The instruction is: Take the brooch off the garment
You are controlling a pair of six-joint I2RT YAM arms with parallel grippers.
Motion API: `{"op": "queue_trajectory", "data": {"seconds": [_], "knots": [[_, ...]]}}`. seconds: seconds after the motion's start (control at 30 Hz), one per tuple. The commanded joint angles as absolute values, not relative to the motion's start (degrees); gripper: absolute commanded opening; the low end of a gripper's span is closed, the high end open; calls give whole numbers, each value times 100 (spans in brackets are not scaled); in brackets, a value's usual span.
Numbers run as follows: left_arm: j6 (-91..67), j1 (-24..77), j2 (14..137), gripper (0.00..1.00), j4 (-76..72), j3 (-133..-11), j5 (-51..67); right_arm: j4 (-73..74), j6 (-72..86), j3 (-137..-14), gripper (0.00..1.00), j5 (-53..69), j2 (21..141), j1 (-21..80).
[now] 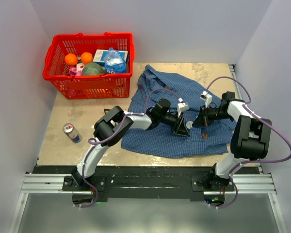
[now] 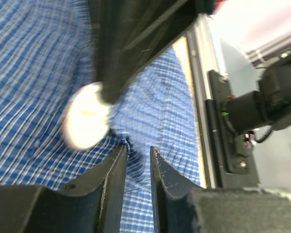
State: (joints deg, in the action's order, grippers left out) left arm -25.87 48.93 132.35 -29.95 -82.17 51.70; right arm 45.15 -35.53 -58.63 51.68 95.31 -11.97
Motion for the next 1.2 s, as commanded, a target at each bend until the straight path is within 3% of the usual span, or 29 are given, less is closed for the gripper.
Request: {"op": "queue_trajectory", "data": {"seconds": [0.0, 0.17, 0.3, 0.57, 1.17], "knots": [[-3049, 5027, 13184, 36, -3796, -8376, 5598, 4306, -3586, -6082, 0, 5414, 9439, -1195], [-2831, 4922, 12982, 46, -3228, -8419, 5031, 4438, -3788, -6108, 0, 5309, 9404, -1195], [-2303, 4782, 12701, 44, -2479, -8324, 5001, 4543, -3814, -6135, 0, 5317, 9308, -1204], [-2444, 4439, 12076, 40, -2901, -7831, 4949, 5001, -4253, -6398, 0, 5195, 9185, -1204], [-2540, 4535, 13245, 46, -3480, -8912, 4597, 5774, -4641, -6750, 0, 5300, 9141, -1204]]}}
